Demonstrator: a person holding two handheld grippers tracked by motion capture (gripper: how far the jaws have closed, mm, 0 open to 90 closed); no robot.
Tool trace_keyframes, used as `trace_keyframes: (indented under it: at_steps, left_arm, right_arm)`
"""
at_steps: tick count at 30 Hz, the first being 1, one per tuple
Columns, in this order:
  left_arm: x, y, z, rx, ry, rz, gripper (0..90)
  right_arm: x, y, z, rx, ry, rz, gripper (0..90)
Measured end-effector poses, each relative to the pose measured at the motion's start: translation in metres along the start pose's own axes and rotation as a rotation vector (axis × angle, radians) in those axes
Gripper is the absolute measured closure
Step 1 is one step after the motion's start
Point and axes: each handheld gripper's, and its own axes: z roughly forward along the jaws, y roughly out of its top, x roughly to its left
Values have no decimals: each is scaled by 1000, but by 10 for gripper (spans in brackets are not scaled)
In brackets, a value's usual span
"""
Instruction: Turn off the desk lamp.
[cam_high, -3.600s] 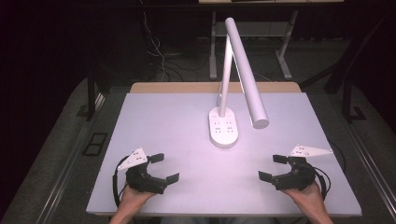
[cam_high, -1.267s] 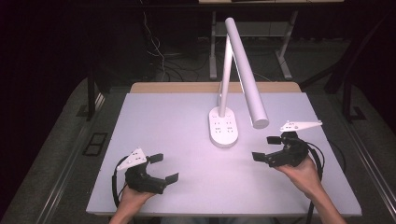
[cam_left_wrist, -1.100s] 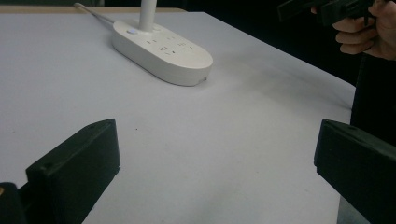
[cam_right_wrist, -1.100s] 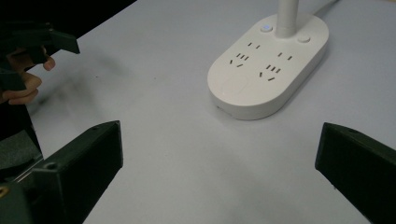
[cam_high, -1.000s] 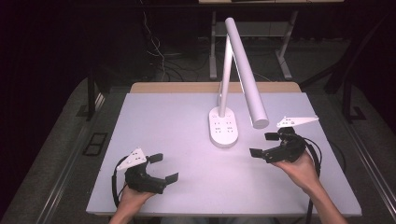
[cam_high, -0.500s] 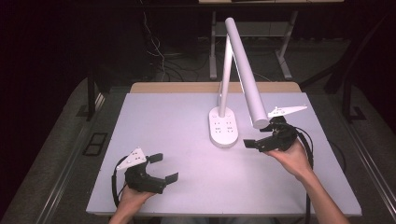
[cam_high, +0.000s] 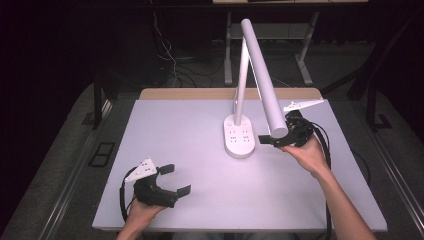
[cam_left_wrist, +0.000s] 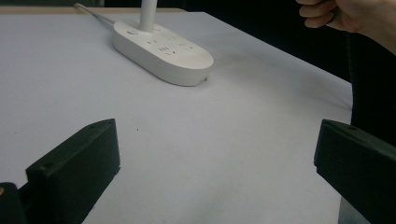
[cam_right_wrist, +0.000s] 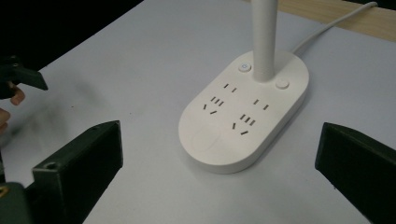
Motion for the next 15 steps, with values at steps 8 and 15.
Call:
trace_keyframes:
  at_steps: [8, 15]
  left_arm:
    - [1, 0, 0, 1, 1, -1, 0]
    - [0, 0, 0, -2, 1, -6, 0]
  right_arm:
    - [-15, 5, 15, 14, 6, 29, 8]
    - [-21, 13, 22, 14, 6, 36, 9]
